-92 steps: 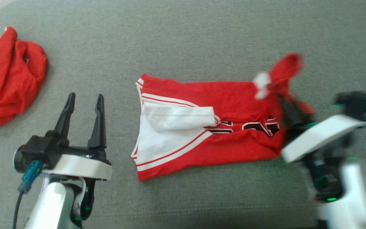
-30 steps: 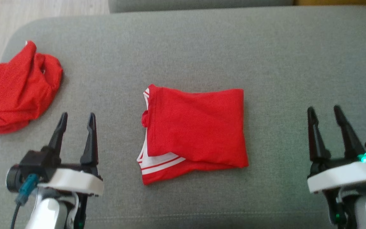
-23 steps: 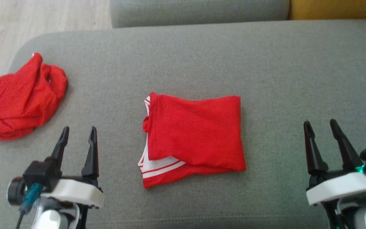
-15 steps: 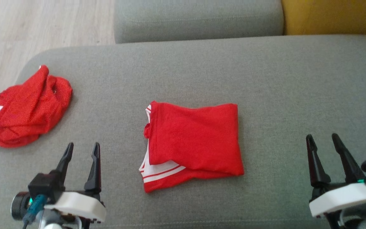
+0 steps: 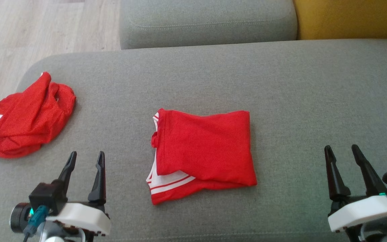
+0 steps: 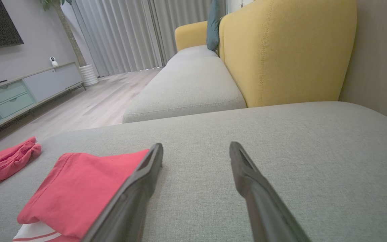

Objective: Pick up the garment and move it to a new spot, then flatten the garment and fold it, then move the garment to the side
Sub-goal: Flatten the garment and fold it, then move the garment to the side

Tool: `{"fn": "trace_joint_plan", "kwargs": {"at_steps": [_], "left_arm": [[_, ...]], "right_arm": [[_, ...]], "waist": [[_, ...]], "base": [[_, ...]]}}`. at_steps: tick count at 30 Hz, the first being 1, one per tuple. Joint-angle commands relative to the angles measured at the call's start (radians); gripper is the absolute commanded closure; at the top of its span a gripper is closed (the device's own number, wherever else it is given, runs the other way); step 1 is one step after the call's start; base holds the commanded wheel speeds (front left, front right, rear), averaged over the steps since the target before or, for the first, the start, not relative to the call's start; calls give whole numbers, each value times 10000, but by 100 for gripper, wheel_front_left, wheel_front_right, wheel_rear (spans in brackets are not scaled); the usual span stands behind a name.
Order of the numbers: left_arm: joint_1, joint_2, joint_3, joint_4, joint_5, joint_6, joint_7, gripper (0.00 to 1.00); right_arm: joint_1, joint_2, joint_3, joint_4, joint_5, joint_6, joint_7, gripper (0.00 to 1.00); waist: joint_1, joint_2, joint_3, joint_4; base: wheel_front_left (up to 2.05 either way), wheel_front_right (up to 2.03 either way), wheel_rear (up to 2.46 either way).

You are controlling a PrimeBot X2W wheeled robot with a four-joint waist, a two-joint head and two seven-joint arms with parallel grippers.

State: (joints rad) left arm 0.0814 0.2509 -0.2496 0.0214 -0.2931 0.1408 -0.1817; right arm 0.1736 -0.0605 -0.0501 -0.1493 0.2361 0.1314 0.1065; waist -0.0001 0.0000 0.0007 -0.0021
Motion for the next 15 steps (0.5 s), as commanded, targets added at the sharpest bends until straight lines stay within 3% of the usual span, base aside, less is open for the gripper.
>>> {"fn": "trace_joint_plan", "kwargs": {"at_steps": [1, 15], "left_arm": [[-525, 218, 312, -387, 22, 68, -30, 0], [-708, 285, 242, -395, 31, 143, -76, 0]], "right_arm": [[-356, -66, 153, -419, -85, -7, -1, 0], [-489, -48, 97, -371, -86, -7, 18, 0]], "waist": [[1, 0, 30, -6], [1, 0, 189, 31]], "base": [[0, 0, 0], [0, 0, 0]]}}
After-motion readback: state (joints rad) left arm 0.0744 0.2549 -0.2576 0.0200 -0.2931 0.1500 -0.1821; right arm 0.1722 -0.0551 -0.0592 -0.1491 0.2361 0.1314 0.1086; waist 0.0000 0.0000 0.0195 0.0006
